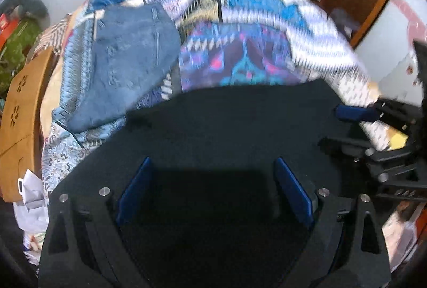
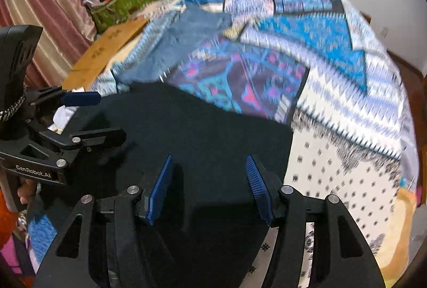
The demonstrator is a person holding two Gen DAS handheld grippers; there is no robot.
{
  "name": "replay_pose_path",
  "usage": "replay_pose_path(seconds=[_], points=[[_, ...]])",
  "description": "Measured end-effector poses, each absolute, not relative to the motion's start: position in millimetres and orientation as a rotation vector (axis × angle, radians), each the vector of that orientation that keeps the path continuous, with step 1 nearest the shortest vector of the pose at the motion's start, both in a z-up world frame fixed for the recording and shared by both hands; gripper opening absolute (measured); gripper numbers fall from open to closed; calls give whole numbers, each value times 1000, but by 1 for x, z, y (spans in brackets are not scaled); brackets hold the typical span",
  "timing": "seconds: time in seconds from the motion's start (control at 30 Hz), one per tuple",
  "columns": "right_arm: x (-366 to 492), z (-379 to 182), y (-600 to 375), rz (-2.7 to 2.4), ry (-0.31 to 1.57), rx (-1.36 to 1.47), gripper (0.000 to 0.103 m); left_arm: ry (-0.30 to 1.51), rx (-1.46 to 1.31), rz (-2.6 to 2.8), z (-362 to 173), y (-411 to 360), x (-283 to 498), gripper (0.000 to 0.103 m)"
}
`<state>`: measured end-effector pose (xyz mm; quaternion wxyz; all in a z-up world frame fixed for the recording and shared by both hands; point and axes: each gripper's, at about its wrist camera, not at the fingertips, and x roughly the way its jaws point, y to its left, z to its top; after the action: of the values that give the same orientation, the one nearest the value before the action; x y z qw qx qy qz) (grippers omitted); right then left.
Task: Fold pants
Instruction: 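Smooth the folded pants with both tools and release them on the quilt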
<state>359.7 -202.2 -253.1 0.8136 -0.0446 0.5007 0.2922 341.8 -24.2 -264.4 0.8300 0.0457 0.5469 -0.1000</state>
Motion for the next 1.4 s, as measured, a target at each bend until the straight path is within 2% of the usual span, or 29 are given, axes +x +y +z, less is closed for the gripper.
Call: replay_pose_path(seconds=[0.07, 0.2, 0.33, 0.4, 0.53, 0.83, 1.23, 1.4], points=[[355, -257, -207, 630, 1065, -88, 55, 1142, 93, -211, -267, -21, 338, 99], [340, -256, -218, 610, 1055, -97, 58, 1130, 118, -212, -267, -20, 330, 102], [320, -254, -236, 577, 1051, -63, 58, 1096, 145, -191, -263, -19, 316, 102], [314, -255, -242, 558, 1064, -40, 63, 1075, 157, -172, -261, -17, 306, 103], [299, -256, -257, 531, 1078, 7, 66, 1051, 180, -144, -257, -15, 289, 103], [275, -233, -262, 481, 1073, -14, 66, 1008, 203, -88, -243, 0, 249, 103], [245, -172, -195, 608, 892, -27, 66, 887, 34, 67, -194, 89, 189, 103], [244, -170, -151, 674, 872, -37, 67, 875, -39, 119, -193, 131, 165, 103]])
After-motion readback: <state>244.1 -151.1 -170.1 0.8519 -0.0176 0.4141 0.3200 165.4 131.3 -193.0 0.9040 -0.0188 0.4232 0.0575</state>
